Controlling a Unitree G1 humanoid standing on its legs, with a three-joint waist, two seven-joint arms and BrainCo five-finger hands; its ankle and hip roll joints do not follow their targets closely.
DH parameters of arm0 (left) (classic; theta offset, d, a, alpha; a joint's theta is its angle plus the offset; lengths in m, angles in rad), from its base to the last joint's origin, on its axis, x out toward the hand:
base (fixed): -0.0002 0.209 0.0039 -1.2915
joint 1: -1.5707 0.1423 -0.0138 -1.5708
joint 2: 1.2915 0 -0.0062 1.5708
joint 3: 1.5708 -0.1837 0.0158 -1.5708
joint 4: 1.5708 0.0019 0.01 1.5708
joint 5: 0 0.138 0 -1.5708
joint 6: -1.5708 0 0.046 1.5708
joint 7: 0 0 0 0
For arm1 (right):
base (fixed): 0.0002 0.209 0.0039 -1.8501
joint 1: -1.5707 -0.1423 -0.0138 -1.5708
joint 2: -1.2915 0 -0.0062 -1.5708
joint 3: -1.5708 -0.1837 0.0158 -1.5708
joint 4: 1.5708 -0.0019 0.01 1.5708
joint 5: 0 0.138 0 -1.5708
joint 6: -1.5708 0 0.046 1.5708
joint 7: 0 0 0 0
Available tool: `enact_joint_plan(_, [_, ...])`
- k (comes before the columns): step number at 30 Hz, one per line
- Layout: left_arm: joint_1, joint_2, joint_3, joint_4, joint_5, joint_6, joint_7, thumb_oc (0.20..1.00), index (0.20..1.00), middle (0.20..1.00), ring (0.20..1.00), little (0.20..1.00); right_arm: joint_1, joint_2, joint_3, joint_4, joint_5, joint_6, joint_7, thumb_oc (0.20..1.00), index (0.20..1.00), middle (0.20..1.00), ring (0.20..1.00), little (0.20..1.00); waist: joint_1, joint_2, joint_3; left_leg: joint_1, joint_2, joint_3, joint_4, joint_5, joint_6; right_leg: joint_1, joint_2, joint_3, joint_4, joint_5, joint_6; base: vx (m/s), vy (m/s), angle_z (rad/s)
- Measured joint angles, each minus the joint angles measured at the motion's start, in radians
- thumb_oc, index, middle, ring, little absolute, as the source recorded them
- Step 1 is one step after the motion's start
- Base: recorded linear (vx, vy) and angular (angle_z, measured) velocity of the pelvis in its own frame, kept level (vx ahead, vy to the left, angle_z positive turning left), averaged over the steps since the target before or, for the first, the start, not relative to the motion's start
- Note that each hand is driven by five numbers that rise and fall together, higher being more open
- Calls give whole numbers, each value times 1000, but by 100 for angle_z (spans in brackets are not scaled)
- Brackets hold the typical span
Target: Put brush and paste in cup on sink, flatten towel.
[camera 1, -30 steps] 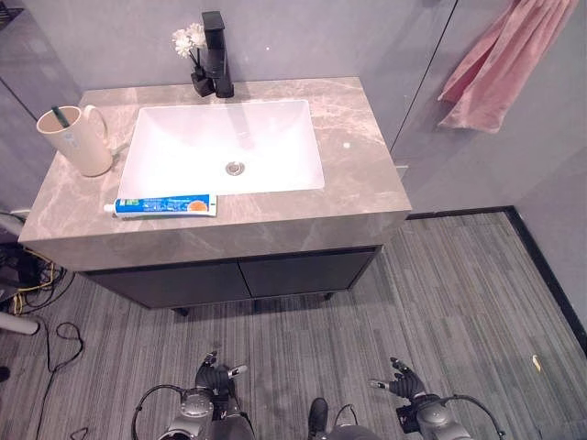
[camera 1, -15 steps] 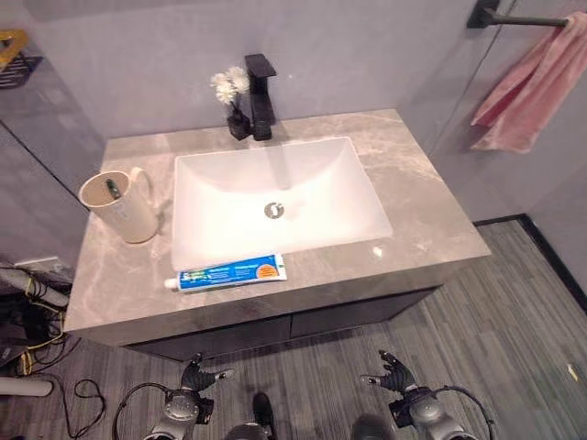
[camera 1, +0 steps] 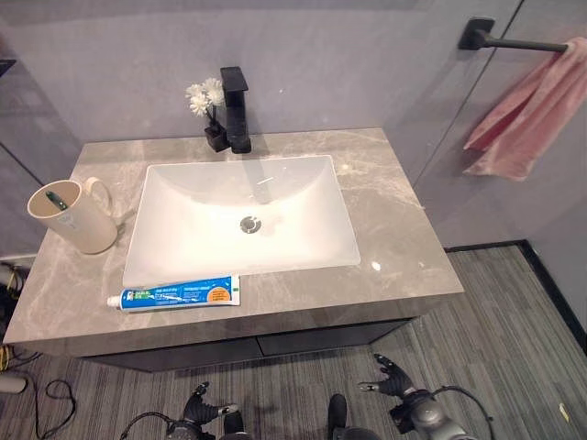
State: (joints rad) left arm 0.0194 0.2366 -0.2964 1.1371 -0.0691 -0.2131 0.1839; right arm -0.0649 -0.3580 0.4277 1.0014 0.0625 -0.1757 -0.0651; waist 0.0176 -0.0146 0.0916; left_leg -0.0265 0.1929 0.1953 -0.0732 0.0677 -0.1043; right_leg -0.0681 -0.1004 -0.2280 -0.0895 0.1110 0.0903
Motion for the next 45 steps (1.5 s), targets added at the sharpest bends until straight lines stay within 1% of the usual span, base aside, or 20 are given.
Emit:
enact_joint_plan(3, [22, -6, 1, -15, 0, -1, -10, 1000, 1000, 1000, 1000, 1000, 0, -14, -26, 14, 0, 0, 0, 1000, 1000, 1000, 1000, 1000, 5, 24, -9, -11, 1, -31, 0, 1, -6, 14, 0, -30, -7, -12, 8, 5, -71, 35])
enact_joint_plan(5, [37, -1, 1, -35, 1, 1, -13, 1000, 1000, 1000, 1000, 1000, 0, -13, -26, 42, 1, -2, 1, 1000, 1000, 1000, 1000, 1000, 34, 44, -8, -14, -6, -59, 0, 0, -6, 33, -2, -61, -6, -15, 11, -26, -100, 44])
enact_joint_plan(7, [67, 16, -5, -119, 2, -4, -17, 1000, 1000, 1000, 1000, 1000, 5, -16, -27, 58, 1, -2, 2, 1000, 1000, 1000, 1000, 1000, 38, 59, -10, -29, -13, -99, 0, -2, -13, 44, -8, -90, -6, -22, 14, -7, -38, 53])
enact_joint_plan(8, [109, 58, -21, -219, 3, -14, -36, 1000, 1000, 1000, 1000, 1000, 2, -19, -29, 70, 1, -4, 4, 1000, 1000, 1000, 1000, 1000, 66, 69, -9, -30, -17, -114, 0, 1, -15, 50, -11, -106, -2, -24, 16, -14, -45, 38])
enact_joint_plan(11, [197, 170, -44, -427, -1, -34, -88, 1000, 1000, 1000, 1000, 1000, 7, -40, -34, 89, 1, -8, 4, 1000, 1000, 1000, 1000, 1000, 88, 86, -9, -44, -26, -160, 1, 3, -14, 69, -22, -148, -1, -36, 20, -5, -8, 47])
enact_joint_plan(12, [278, 257, -46, -583, -31, -31, -153, 1000, 1000, 1000, 1000, 1000, 2, -51, -41, 106, -1, -15, 16, 1000, 1000, 1000, 1000, 1000, 105, 90, -7, -43, -27, -162, -7, 6, -15, 70, -26, -153, -5, -37, 21, 4, 23, 20])
enact_joint_plan(13, [337, 348, -47, -689, -56, -51, -198, 1000, 1000, 1000, 1000, 1000, -2, -65, -60, 113, -2, -18, 23, 1000, 1000, 1000, 1000, 1000, 112, 92, -8, -44, -30, -168, -9, 8, -14, 73, -28, -160, 0, -37, 24, 13, 28, 21])
enact_joint_plan(15, [403, 518, -27, -829, -114, -68, -287, 1000, 1000, 1000, 1000, 1000, -2, -102, -75, 159, -22, -18, 29, 1000, 1000, 1000, 1000, 1000, 120, 105, -9, -41, -42, -190, -14, 12, -15, 85, -38, -183, 1, -44, 32, 25, 25, 33])
enact_joint_plan(18, [490, 677, 22, -981, -197, -62, -389, 1000, 1000, 1000, 1000, 1000, 1, -110, -73, 204, -43, -17, 47, 1000, 1000, 1000, 1000, 1000, 146, 109, -9, -27, -55, -196, -15, 15, -19, 105, -46, -193, 0, -49, 39, 14, 12, 13])
enact_joint_plan(19, [542, 766, 92, -1102, -245, -66, -434, 1000, 1000, 1000, 1000, 1000, 13, -105, -72, 210, -47, -18, 53, 1000, 1000, 1000, 1000, 1000, 159, 102, -9, -25, -59, -199, -15, 14, -19, 107, -49, -196, 2, -51, 42, 6, -3, 10])
enact_joint_plan(20, [559, 798, 136, -1146, -285, -63, -455, 1000, 1000, 1000, 1000, 1000, 12, -104, -72, 219, -50, -17, 54, 1000, 1000, 1000, 1000, 1000, 167, 108, -10, -27, -64, -206, -15, 15, -19, 110, -53, -202, 0, -51, 43, 27, -13, 19])
enact_joint_plan(22, [611, 907, 279, -1372, -434, -58, -525, 1000, 1000, 1000, 1000, 1000, 21, -92, -66, 266, -116, -17, 52, 1000, 1000, 1000, 1000, 1000, 189, 111, -9, -18, -78, -232, -15, 15, -19, 138, -64, -230, 1, -58, 54, 30, -11, 36])
enact_joint_plan(26, [571, 895, 330, -1461, -555, -72, -557, 1000, 1000, 1000, 1000, 1000, 39, -79, -73, 278, -157, -17, 51, 1000, 1000, 1000, 1000, 1000, 191, 112, -17, -11, -85, -246, -15, 12, -18, 156, -72, -248, 1, -69, 66, 26, 5, 16])
enact_joint_plan(29, [472, 857, 335, -1449, -540, -93, -499, 1000, 1000, 1000, 1000, 1000, 60, -71, -72, 226, -153, -17, 48, 1000, 1000, 1000, 1000, 1000, 188, 109, -22, -13, -84, -241, -15, 11, -17, 151, -73, -244, 2, -68, 65, 14, 15, -4])
enact_joint_plan(31, [403, 792, 332, -1402, -480, -134, -432, 1000, 1000, 1000, 1000, 1000, 84, -65, -71, 163, -141, -24, 49, 1000, 1000, 1000, 1000, 1000, 176, 98, -41, -25, -84, -234, -15, 10, -17, 134, -71, -234, 2, -64, 61, 23, 29, -12])
enact_joint_plan(35, [360, 810, 339, -1382, -262, -156, -315, 1000, 1000, 1000, 1000, 1000, 87, -52, -70, 56, -103, -30, 51, 1000, 1000, 1000, 1000, 1000, 151, 70, -52, -21, -80, -175, -15, 7, -15, 99, -73, -174, 2, -48, 56, 28, 44, -39])
enact_joint_plan(38, [334, 814, 339, -1363, -187, -166, -291, 1000, 1000, 1000, 1000, 1000, 87, -54, -63, 0, -103, -43, 54, 1000, 1000, 1000, 1000, 1000, 121, 65, -48, 0, -81, -141, -16, -2, -11, 95, -75, -139, 1, -42, 57, 29, 48, -38])
enact_joint_plan(39, [333, 821, 339, -1360, -155, -168, -277, 1000, 1000, 1000, 1000, 1000, 90, -54, -61, -21, -103, -47, 56, 1000, 1000, 1000, 1000, 1000, 123, 64, -47, 8, -79, -125, -16, -5, -12, 91, -74, -120, 1, -39, 57, 12, 48, -46])
enact_joint_plan(40, [328, 822, 335, -1350, -123, -176, -272, 1000, 1000, 1000, 1000, 1000, 90, -54, -59, -26, -103, -47, 60, 1000, 1000, 1000, 1000, 1000, 106, 62, -47, 11, -79, -109, -16, -8, -13, 85, -74, -107, 1, -38, 59, 10, 52, -40])
enact_joint_plan(45, [286, 821, 277, -1310, -71, -191, -265, 1000, 1000, 1000, 1000, 1000, 137, -84, -52, -133, -107, -47, 72, 1000, 1000, 1000, 1000, 1000, 73, 66, -42, 22, -77, -65, -17, -11, -9, 62, -73, -55, -1, -19, 53, 9, 56, -29])
